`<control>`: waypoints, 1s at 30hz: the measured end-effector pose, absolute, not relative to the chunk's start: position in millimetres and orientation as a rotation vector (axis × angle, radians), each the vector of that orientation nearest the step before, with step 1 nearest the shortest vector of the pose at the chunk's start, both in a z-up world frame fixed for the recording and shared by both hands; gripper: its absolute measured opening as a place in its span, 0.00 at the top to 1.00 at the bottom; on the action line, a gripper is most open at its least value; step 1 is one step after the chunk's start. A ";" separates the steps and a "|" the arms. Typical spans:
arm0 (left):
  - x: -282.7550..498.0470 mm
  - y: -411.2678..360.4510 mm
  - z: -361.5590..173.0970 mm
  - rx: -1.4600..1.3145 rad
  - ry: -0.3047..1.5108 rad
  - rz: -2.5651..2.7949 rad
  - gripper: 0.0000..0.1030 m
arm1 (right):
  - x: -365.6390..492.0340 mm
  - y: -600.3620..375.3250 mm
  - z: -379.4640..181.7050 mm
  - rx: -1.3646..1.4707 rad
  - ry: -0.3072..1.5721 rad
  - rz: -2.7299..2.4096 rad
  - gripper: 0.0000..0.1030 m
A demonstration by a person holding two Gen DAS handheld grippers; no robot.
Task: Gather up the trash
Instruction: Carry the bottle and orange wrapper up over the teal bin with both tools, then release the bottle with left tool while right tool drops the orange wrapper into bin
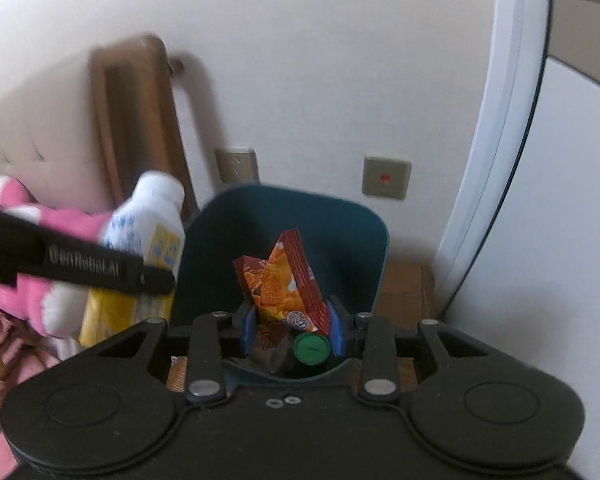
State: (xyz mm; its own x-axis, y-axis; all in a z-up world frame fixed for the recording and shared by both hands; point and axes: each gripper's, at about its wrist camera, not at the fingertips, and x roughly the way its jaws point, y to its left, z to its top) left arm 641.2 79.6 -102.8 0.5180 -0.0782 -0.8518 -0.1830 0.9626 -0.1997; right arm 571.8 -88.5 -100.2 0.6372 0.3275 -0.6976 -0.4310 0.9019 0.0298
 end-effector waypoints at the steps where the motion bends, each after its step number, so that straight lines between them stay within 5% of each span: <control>1: 651.9 79.5 -110.9 -0.262 1.048 0.050 0.59 | 578.0 -84.1 -106.5 -0.153 0.784 0.425 0.67; 18: 735.5 63.7 -205.3 -0.082 1.292 -0.059 0.58 | 630.3 -34.8 -181.9 -0.287 1.016 0.351 0.65; 30: 737.6 59.9 -207.3 -0.100 1.272 -0.090 0.52 | 632.2 -35.2 -179.5 -0.354 1.004 0.357 0.59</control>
